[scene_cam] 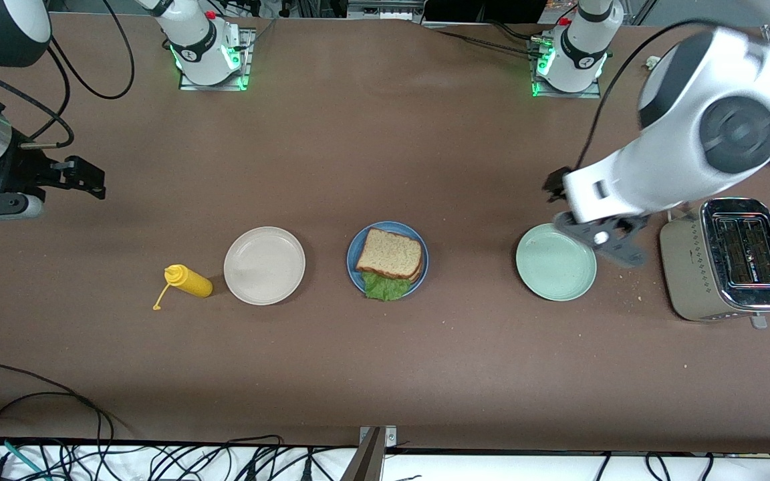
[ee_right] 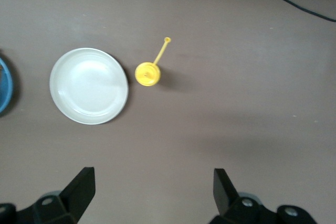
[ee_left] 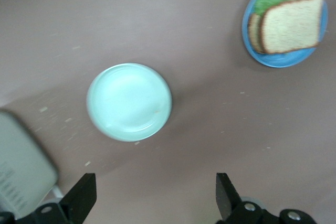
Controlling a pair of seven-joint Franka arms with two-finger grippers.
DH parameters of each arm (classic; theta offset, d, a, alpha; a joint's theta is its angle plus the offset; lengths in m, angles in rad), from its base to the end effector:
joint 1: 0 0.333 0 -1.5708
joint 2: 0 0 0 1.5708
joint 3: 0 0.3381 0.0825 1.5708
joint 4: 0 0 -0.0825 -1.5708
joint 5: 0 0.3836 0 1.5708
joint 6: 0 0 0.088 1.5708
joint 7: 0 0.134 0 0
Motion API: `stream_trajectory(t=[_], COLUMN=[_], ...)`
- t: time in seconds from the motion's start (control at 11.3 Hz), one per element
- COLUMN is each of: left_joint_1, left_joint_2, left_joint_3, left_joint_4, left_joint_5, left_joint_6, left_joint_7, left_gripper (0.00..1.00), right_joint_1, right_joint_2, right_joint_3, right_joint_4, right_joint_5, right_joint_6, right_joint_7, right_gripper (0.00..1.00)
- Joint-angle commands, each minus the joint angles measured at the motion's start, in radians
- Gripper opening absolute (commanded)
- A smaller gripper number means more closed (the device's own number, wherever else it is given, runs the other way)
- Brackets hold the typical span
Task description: Make sandwich in blue plate with both arms
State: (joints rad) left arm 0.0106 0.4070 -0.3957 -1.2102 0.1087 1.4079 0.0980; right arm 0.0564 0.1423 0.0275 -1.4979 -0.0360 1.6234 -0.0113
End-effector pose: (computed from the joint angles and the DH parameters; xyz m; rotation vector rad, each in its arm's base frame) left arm 0.6252 -0.1809 0.5406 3.0260 -0.7080 -0.2881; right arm 0.6021 0.0449 0.5763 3.1052 0.1510 -0.0242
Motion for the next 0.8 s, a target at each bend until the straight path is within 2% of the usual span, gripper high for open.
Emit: stream_trajectory(t=[0.0, 0.18, 0.35, 0.53, 0.71], left_joint_1=[-0.018, -0.044, -0.086, -0.089, -0.072], left_joint_2=[-0.265, -0.356, -0.372, -0.408, -0.410], left_joint_3=[0.176, 0.230, 0.303, 0.310, 0.307], left_joint_4=[-0.256, -0.342, -0.390, -0.423, -0.431], left_joint_5=[-0.119, -0.141, -0.141, -0.138, -0.130], left_joint_6=[0.043, 0.129, 0.170, 0.169, 0.166], left_joint_7=[-0.014, -0.014, -0.014, -0.008, -0.008], left_gripper=[1.00, 1.00, 1.00, 1.00, 1.00], right_joint_1=[0.005, 0.005, 0.005, 0.007, 0.003], right_joint_2=[-0.047, -0.059, -0.066, -0.064, -0.061], right_joint_3=[-0.008, -0.008, -0.008, -0.006, -0.009], right_joint_4=[-0.015, -0.013, -0.010, 0.037, 0.051], right_joint_5=[0.105, 0.099, 0.087, 0.047, 0.042], right_joint_6=[0.015, 0.004, -0.003, -0.087, -0.099], right_joint_7=[0.010, 0.010, 0.010, 0.007, 0.007], right_gripper=[1.00, 1.00, 1.00, 1.00, 1.00])
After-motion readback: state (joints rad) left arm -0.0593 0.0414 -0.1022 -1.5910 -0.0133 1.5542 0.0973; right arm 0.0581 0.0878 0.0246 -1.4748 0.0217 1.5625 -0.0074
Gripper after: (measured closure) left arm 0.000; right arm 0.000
